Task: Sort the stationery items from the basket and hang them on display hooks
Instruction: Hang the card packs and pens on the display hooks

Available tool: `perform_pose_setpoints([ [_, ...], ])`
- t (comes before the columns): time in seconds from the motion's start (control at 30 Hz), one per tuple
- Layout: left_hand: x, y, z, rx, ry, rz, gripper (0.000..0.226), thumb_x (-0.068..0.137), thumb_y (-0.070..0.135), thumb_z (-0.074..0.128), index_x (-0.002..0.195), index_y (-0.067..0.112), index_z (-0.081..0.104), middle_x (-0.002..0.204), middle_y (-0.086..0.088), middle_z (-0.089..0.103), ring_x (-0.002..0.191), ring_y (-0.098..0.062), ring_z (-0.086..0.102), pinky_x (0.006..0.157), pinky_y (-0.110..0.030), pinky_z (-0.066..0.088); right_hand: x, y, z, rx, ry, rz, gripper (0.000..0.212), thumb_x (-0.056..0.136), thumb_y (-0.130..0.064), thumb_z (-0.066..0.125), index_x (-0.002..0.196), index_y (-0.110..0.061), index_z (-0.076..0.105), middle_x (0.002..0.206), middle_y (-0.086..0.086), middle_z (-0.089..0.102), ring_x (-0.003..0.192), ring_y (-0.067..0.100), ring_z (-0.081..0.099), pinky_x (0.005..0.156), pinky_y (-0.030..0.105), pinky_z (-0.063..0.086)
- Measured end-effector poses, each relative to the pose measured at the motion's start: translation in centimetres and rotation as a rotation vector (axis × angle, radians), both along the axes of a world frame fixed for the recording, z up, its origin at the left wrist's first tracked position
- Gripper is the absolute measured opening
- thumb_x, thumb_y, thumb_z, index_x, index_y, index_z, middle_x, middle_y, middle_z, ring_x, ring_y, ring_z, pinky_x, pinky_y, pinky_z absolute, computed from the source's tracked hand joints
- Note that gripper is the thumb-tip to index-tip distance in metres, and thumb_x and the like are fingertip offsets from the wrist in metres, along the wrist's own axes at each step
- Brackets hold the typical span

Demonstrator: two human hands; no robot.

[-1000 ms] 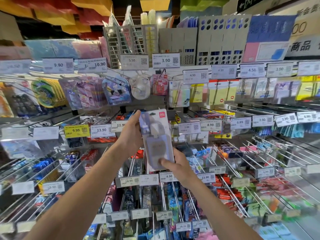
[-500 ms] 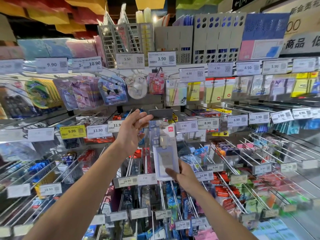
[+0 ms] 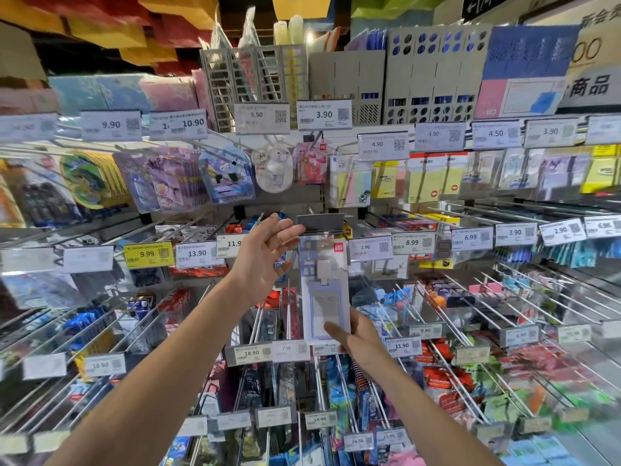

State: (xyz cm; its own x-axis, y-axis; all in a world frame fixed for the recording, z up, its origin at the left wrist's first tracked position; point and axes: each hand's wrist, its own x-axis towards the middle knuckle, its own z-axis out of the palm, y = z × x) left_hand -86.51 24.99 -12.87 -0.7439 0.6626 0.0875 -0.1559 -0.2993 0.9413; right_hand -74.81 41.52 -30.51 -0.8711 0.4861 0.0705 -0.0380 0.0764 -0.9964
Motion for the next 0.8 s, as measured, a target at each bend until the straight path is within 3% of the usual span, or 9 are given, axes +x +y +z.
perform_pose_setpoints([
  [0.13,-0.1,0.0,0.0,-0.012,0.01,-0.014,0.04,0.096,0.052,0.06,0.121,0.022,0.069,0.125,0.003,0.074,0.128,-0.022,0.063,0.093,-0.042,0.045,-0.7,0.3,-0.3,-0.078,0.008,-0.014,0.04,0.091,-0.032,0.077,0.128,-0.031,0.062,0.108,-0.01,0.077,0.064,0.004,0.066,0.059,0.025,0.053],
  [0.27,0.0,-0.1,0.0,-0.011,0.007,-0.023,0.047,0.086,0.054,0.065,0.121,0.022,0.068,0.126,0.002,0.074,0.125,-0.022,0.066,0.09,-0.041,0.045,-2.4,0.5,0.4,-0.062,-0.015,-0.101,0.038,0.09,-0.034,0.078,0.124,-0.027,0.064,0.094,-0.009,0.078,0.058,0.003,0.065,0.054,0.021,0.052],
  [0.37,0.1,-0.2,0.1,-0.011,0.008,-0.037,0.044,0.088,0.052,0.066,0.12,0.023,0.067,0.127,0.003,0.073,0.127,-0.025,0.064,0.088,-0.042,0.047,-5.2,1.4,1.9,-0.021,-0.162,-0.207,0.053,0.094,-0.031,0.075,0.138,-0.01,0.055,0.118,0.006,0.072,0.057,0.008,0.058,0.046,0.017,0.045],
  [0.47,0.1,-0.4,0.1,-0.026,0.02,-0.044,0.042,0.088,0.051,0.066,0.12,0.024,0.067,0.127,0.006,0.073,0.128,-0.026,0.064,0.089,-0.043,0.048,-7.0,2.0,3.3,-0.022,-0.257,-0.216,0.082,0.095,-0.032,0.073,0.158,-0.005,0.027,0.149,0.02,0.051,0.066,0.014,0.063,0.041,0.016,0.044],
  [0.53,0.2,-0.5,0.2,-0.029,0.033,-0.045,0.039,0.089,0.049,0.065,0.12,0.024,0.067,0.127,0.006,0.073,0.127,-0.026,0.064,0.089,-0.043,0.049,-7.6,2.3,3.5,-0.002,-0.26,-0.229,0.091,0.094,-0.032,0.074,0.16,-0.002,0.019,0.16,0.019,0.038,0.104,0.028,0.069,0.069,0.029,0.058],
  [0.6,0.3,-0.6,0.1,-0.027,0.045,-0.038,0.037,0.09,0.047,0.064,0.119,0.023,0.067,0.128,0.004,0.073,0.125,-0.028,0.066,0.086,-0.042,0.05,-7.9,2.7,3.0,0.036,-0.287,-0.235,0.094,0.094,-0.034,0.074,0.16,0.0,0.017,0.164,0.017,0.029,0.142,0.037,0.043,0.107,0.044,0.046],
  [0.63,0.4,-0.6,0.1,-0.027,0.057,-0.032,0.038,0.089,0.045,0.064,0.119,0.023,0.067,0.128,0.004,0.073,0.123,-0.028,0.067,0.085,-0.041,0.05,-8.0,2.8,2.6,0.043,-0.291,-0.238,0.092,0.094,-0.033,0.074,0.159,0.0,0.018,0.165,0.016,0.029,0.147,0.038,0.035,0.113,0.045,0.039],
  [0.7,0.7,-0.5,-0.2,-0.031,0.097,-0.02,0.041,0.087,0.044,0.064,0.121,0.022,0.065,0.127,0.003,0.073,0.117,-0.027,0.069,0.083,-0.04,0.05,-7.7,3.0,2.0,0.047,-0.308,-0.247,0.08,0.093,-0.03,0.075,0.152,-0.001,0.031,0.158,0.017,0.039,0.139,0.037,0.044,0.108,0.044,0.042],
  [0.8,1.3,-0.2,-1.0,-0.085,0.196,0.008,0.039,0.083,0.045,0.069,0.112,0.018,0.066,0.109,0.004,0.077,0.103,-0.025,0.074,0.075,-0.032,0.054,-6.3,3.0,1.5,0.186,-0.366,-0.249,0.047,0.09,-0.029,0.077,0.118,-0.009,0.044,0.128,0.015,0.057,0.102,0.025,0.055,0.083,0.035,0.048],
])
